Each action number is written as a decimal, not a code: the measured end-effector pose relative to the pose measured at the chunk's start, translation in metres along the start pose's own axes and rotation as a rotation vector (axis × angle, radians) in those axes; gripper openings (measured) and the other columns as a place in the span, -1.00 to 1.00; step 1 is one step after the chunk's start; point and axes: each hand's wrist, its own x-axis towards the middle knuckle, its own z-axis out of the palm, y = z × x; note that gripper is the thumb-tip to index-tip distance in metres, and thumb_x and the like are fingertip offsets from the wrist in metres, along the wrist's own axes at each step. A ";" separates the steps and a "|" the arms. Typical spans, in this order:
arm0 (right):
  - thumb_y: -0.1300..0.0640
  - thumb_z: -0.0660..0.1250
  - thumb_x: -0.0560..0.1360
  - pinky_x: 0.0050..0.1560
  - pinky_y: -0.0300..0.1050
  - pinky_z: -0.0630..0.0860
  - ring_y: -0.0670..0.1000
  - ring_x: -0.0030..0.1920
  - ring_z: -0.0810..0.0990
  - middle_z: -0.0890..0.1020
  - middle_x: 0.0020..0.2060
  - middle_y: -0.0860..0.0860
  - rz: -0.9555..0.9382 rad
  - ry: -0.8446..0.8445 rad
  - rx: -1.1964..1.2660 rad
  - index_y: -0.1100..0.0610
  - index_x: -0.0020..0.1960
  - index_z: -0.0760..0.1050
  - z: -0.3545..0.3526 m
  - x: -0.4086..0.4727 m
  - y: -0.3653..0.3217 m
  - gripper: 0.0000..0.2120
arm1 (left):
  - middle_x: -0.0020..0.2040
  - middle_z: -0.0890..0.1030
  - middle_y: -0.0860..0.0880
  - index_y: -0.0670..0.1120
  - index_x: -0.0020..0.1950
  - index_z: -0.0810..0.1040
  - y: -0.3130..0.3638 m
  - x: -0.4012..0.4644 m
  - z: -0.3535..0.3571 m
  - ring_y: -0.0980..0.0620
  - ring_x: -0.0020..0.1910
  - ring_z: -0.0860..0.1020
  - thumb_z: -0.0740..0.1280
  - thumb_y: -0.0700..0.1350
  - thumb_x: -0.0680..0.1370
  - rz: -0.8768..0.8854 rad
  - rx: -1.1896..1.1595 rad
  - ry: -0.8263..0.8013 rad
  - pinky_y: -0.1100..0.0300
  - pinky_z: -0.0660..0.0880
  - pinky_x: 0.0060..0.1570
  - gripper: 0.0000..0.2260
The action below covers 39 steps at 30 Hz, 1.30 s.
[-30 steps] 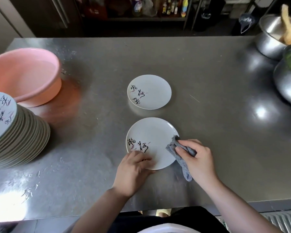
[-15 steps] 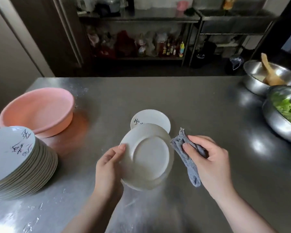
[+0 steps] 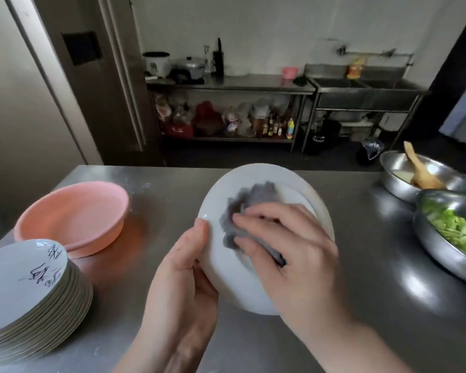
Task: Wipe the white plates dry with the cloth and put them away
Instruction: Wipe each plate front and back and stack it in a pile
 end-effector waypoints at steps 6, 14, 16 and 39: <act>0.26 0.45 0.43 0.04 -0.29 0.46 -0.01 -0.06 0.56 0.64 -0.06 0.00 0.022 0.074 -0.004 0.17 0.00 0.69 -0.015 0.002 0.018 -0.84 | -0.13 0.72 -0.09 -0.10 -0.18 0.74 0.011 0.003 -0.004 0.09 -0.19 0.69 0.31 -0.08 0.47 0.165 0.119 0.001 0.26 0.62 -0.26 -0.79; 0.19 0.40 0.47 0.08 -0.23 0.47 -0.03 -0.02 0.56 0.61 0.02 -0.02 0.002 0.025 0.061 0.12 0.11 0.65 0.004 0.007 0.003 -0.78 | 0.01 0.65 -0.32 -0.33 0.03 0.60 0.008 0.003 -0.001 -0.21 -0.07 0.58 0.38 -0.05 0.44 0.159 0.248 -0.006 0.00 0.49 -0.01 -0.65; 0.26 0.43 0.43 0.06 -0.29 0.47 -0.08 -0.01 0.58 0.61 -0.02 -0.03 0.092 0.107 0.089 0.12 0.08 0.66 -0.002 0.016 0.011 -0.77 | -0.20 0.61 -0.20 -0.22 -0.16 0.64 0.007 0.001 0.000 -0.08 -0.21 0.47 0.46 -0.03 0.34 0.246 0.324 0.021 0.08 0.35 -0.24 -0.74; 0.13 0.37 0.52 0.03 -0.30 0.41 -0.09 -0.01 0.52 0.49 -0.06 -0.03 0.052 0.093 0.203 0.12 -0.05 0.58 0.006 0.034 0.009 -0.93 | -0.36 0.61 -0.11 -0.11 -0.26 0.65 -0.002 -0.007 0.016 0.03 -0.39 0.50 0.37 -0.04 0.40 0.486 0.382 0.025 0.30 0.45 -0.43 -0.84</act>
